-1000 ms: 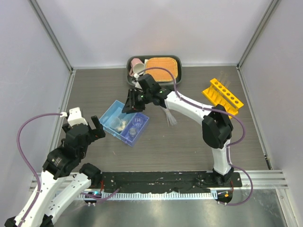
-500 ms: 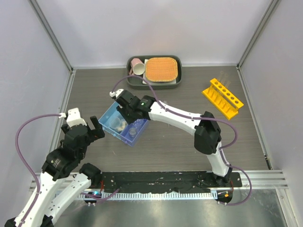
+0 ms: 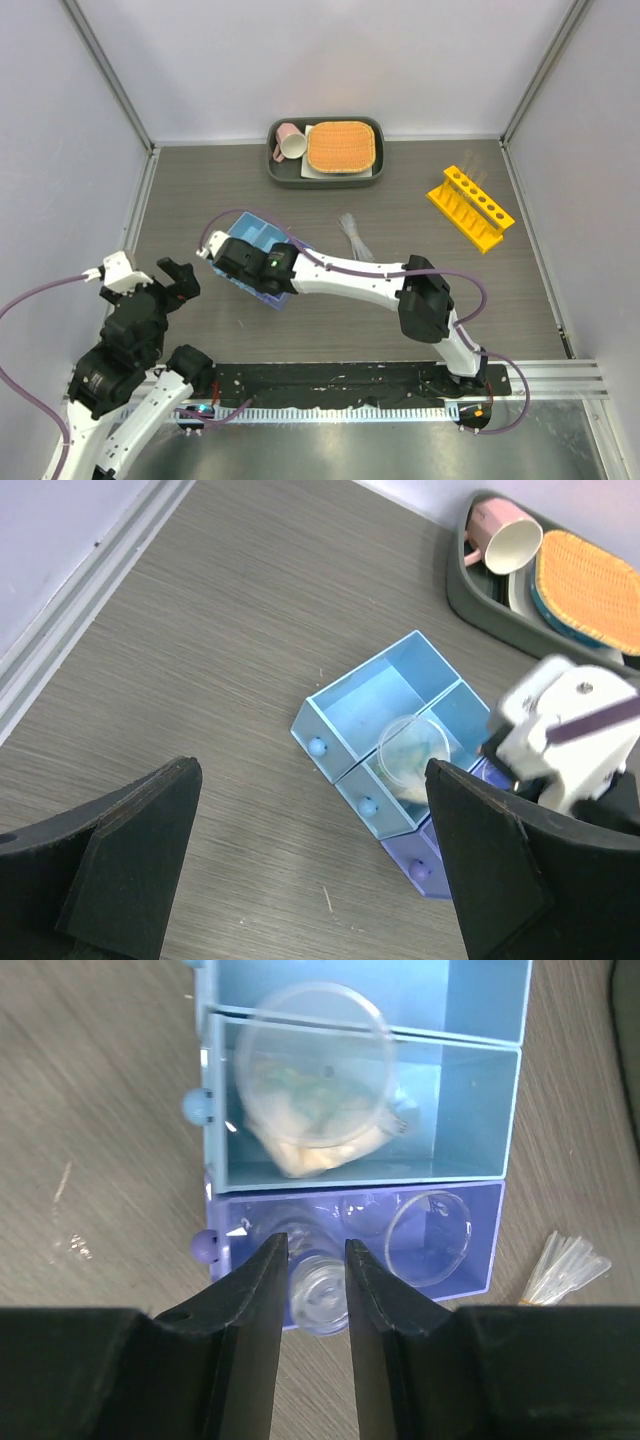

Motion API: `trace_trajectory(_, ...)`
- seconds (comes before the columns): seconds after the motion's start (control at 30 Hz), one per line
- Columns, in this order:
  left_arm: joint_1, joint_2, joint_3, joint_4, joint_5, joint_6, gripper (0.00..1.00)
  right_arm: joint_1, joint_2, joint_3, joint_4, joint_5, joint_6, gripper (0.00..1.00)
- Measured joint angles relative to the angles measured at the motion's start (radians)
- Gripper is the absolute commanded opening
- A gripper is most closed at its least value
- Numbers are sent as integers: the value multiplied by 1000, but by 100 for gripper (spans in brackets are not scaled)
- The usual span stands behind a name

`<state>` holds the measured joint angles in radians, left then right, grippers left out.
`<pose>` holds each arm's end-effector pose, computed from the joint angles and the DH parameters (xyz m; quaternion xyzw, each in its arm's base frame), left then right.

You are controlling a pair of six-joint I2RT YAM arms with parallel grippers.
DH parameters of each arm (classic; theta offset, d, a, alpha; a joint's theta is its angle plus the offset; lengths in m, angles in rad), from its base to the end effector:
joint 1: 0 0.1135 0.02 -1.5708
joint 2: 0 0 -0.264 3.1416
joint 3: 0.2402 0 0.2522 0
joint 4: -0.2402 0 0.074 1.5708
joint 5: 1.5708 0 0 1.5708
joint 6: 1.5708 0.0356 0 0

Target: Organize the chemistry lab equipment

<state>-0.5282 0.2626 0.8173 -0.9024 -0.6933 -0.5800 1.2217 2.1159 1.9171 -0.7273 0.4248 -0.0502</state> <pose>0.0434 0.0010 0.3275 -0.2149 0.7647 -0.0476 0.6056 0.1755 0.4393 0.2646 -0.4970 0.7856 0.0046 0.3686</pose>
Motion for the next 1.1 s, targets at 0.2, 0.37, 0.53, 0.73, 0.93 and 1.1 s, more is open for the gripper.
trace_trajectory(0.2,0,-97,4,-21,-63,-37,100,85,0,10,6,76,-81,41)
trace_trajectory(0.37,0,-117,14,-40,-101,-50,100,123,25,45,17,145,-156,41)
trace_trajectory(0.53,0,-137,17,-61,-132,-67,100,125,80,78,57,180,-233,41)
trace_trajectory(0.73,0,-158,21,-68,-164,-97,100,128,160,113,78,183,-301,41)
trace_trajectory(0.93,0,-159,28,-89,-190,-121,100,127,209,157,91,183,-341,40)
trace_trajectory(1.1,0,-159,29,-94,-197,-124,100,116,211,174,99,182,-359,38)
